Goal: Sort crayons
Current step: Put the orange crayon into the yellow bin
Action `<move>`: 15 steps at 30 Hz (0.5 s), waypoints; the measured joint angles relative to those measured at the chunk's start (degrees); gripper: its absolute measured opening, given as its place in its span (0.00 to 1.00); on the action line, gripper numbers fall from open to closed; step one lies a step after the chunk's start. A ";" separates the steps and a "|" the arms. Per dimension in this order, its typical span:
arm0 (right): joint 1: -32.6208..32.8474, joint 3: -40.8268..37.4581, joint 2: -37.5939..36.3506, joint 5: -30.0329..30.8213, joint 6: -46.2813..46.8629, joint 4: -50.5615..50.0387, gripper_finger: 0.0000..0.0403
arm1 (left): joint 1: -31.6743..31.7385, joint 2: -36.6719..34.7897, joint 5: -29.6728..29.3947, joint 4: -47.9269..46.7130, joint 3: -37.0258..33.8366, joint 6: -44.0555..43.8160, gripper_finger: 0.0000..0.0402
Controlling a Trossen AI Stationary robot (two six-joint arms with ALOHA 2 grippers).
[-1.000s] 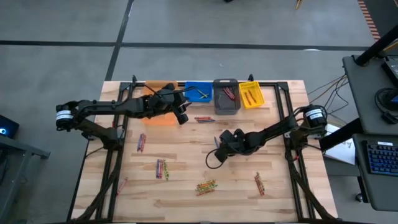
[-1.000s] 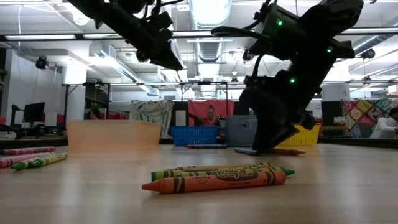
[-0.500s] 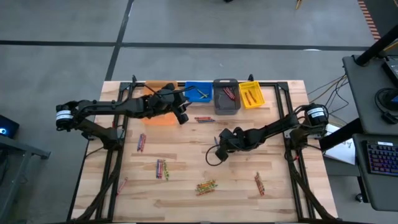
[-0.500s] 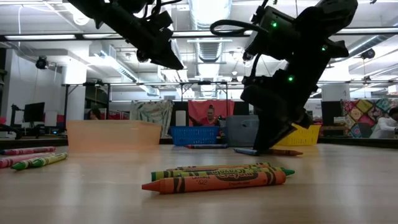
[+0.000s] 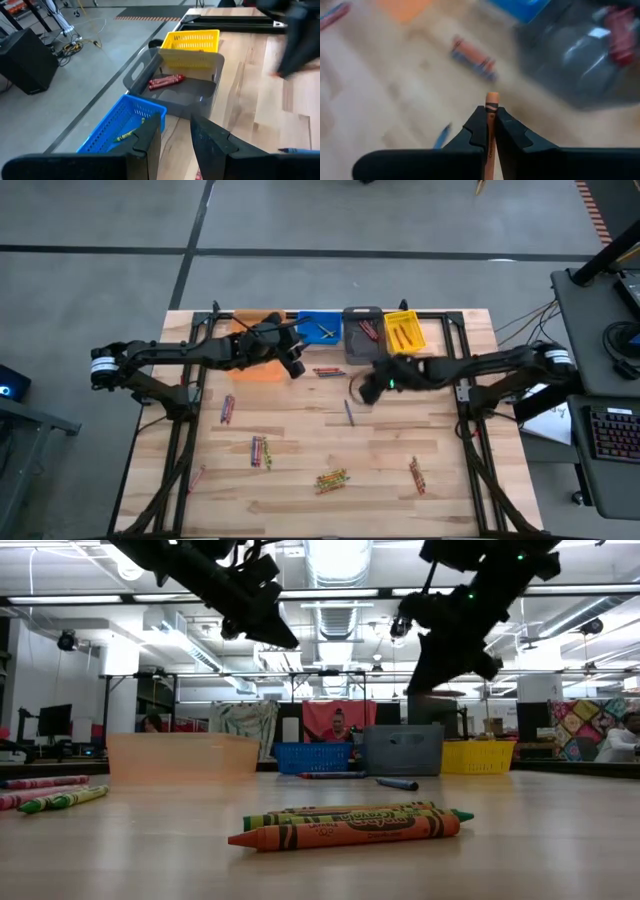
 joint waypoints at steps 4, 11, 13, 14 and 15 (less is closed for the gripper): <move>-8.44 0.19 -2.80 -0.03 -6.06 -0.53 0.03 | 0.00 0.00 0.01 1.78 0.02 0.04 0.22; -28.92 1.49 -1.38 -0.05 -14.07 -2.47 0.03 | 0.01 0.00 0.00 2.10 0.02 0.06 0.22; -34.21 1.51 -0.18 -0.40 -15.21 -2.41 0.03 | 0.07 0.00 0.01 2.23 0.02 0.46 0.22; -36.50 1.51 0.70 -0.40 -15.49 -2.47 0.03 | 0.07 0.00 -0.01 2.34 0.02 0.64 0.22; -38.52 1.51 1.71 -0.45 -15.96 -2.46 0.03 | 0.07 0.00 -0.01 2.63 0.02 0.95 0.22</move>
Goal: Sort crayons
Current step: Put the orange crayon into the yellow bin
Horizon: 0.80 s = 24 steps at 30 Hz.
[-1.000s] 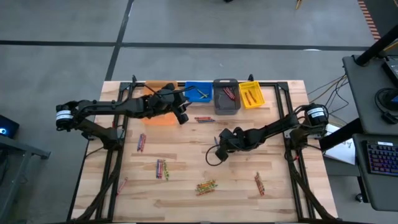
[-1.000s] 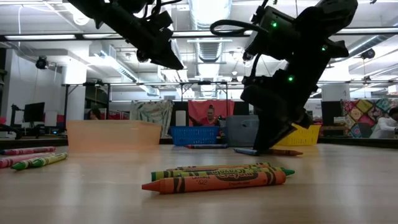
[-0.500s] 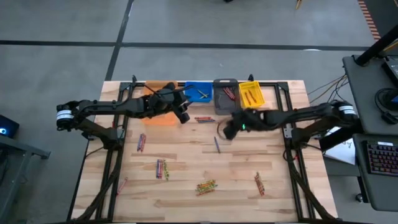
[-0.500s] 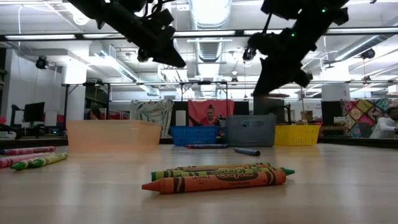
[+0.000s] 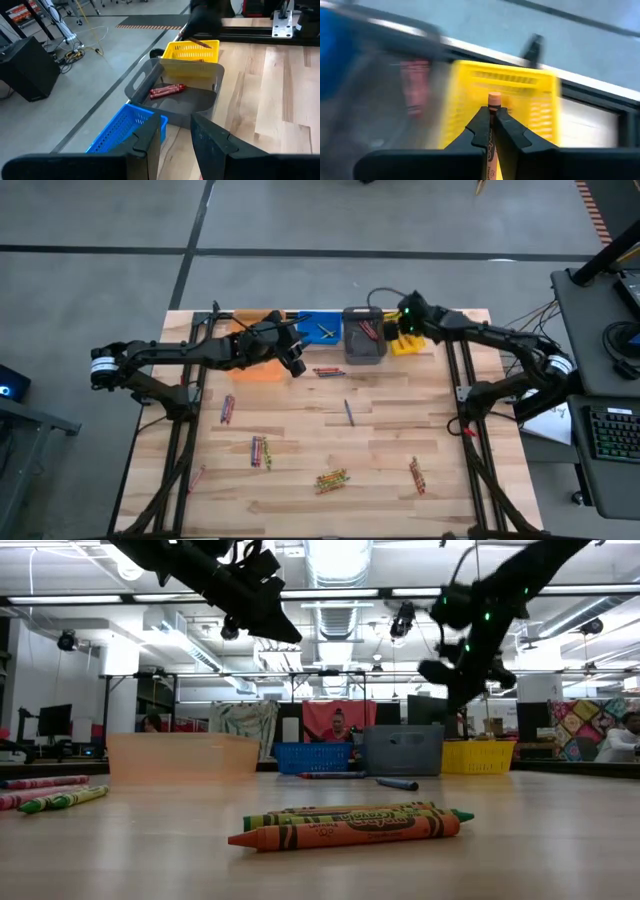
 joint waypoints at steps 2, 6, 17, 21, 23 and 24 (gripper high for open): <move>-2.94 -0.02 2.39 -1.58 -1.01 0.14 0.03 | 0.02 0.00 0.00 0.85 -0.02 0.93 0.22; -5.47 -0.07 6.75 -5.96 -3.16 1.57 0.03 | 0.00 0.00 -0.02 2.48 0.00 3.25 0.22; -5.50 0.11 9.44 -6.03 -3.03 1.81 0.03 | 0.06 0.00 -0.52 4.30 0.00 7.46 0.22; -5.50 0.11 9.42 -6.03 -3.04 1.82 0.03 | 0.22 0.00 -0.52 4.91 0.00 10.11 0.22; -5.50 0.11 9.40 -6.03 -3.28 1.95 0.03 | 0.22 0.00 -0.52 5.20 0.00 11.98 0.22; -5.50 0.13 9.40 -6.10 -3.45 2.03 0.03 | 0.22 0.00 -0.53 5.40 -0.01 12.81 0.22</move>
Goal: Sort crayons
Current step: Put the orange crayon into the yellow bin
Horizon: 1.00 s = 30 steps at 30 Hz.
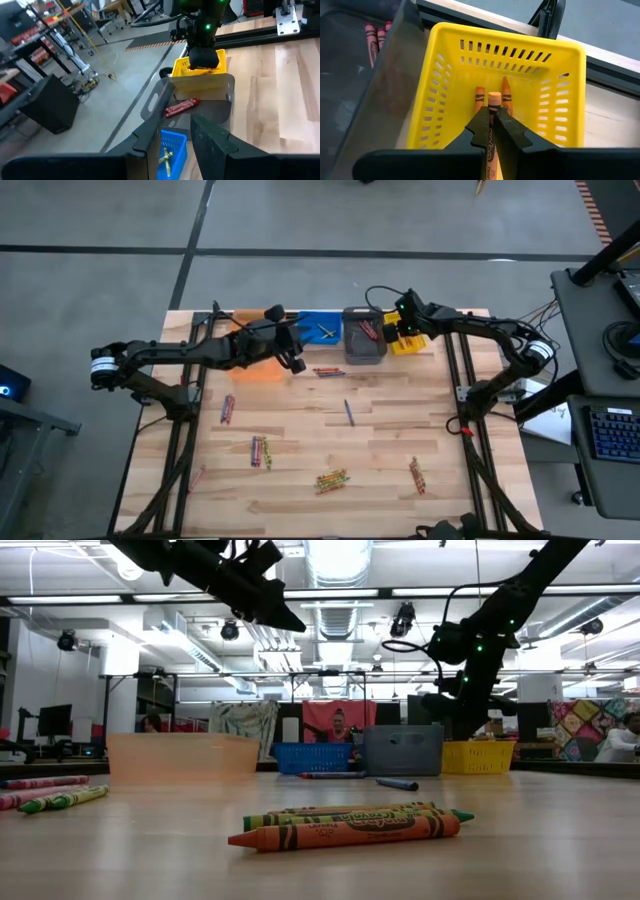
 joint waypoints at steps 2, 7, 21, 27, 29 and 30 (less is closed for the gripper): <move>0.00 0.00 0.00 -1.14 -0.83 0.02 0.03 | 0.00 0.00 0.01 0.90 0.01 1.69 0.22; 0.00 0.00 0.00 -1.40 0.94 0.93 0.03 | 0.29 0.00 0.01 2.73 0.01 3.80 0.22; -0.15 0.04 0.46 -3.01 0.93 0.35 0.05 | 5.78 0.02 0.01 2.60 0.01 5.04 0.22; 0.00 0.04 0.46 -2.97 4.33 0.32 0.06 | 6.29 0.02 0.01 2.34 0.01 4.84 0.22; -0.13 0.04 0.48 -2.95 4.82 0.17 0.11 | 6.29 0.02 0.03 2.33 0.01 5.91 0.22; -0.13 0.04 0.48 -2.95 5.08 0.13 0.14 | 6.32 0.02 0.03 2.35 0.01 6.44 0.22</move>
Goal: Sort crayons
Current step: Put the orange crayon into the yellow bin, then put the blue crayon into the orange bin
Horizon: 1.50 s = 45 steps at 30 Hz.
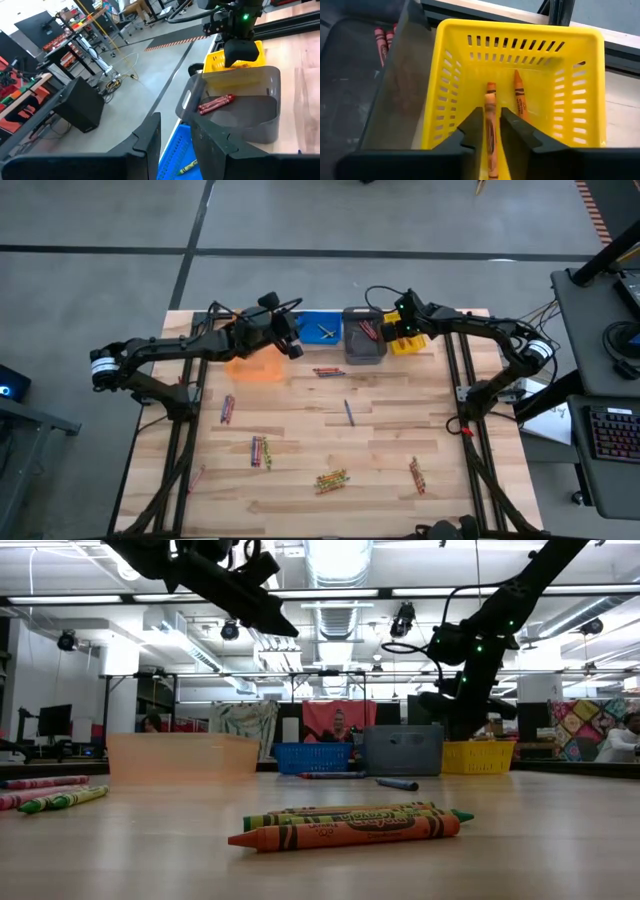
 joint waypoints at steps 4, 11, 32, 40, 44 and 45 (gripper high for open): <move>0.00 0.00 -0.17 0.02 0.03 0.13 0.26 | 0.13 0.00 0.00 0.03 0.00 0.22 0.22; 0.28 1.88 -3.82 -1.19 -1.03 -1.39 0.38 | -0.86 0.00 0.00 -1.61 0.00 -7.54 0.22; 21.63 3.30 -24.24 -2.49 -12.91 -2.30 0.27 | -17.88 -0.11 0.16 -21.15 2.43 -15.50 0.22; 29.95 3.30 -26.01 -2.51 -14.37 -2.40 0.20 | -19.77 0.17 4.12 -19.58 2.34 -15.81 0.22; 33.52 3.19 -26.55 -2.51 -14.49 -2.51 0.16 | -19.94 1.62 6.05 -16.49 2.34 -15.28 0.22; 34.33 3.13 -26.62 -2.52 -14.55 -2.54 0.15 | -20.00 2.14 6.16 -15.84 2.34 -15.24 0.22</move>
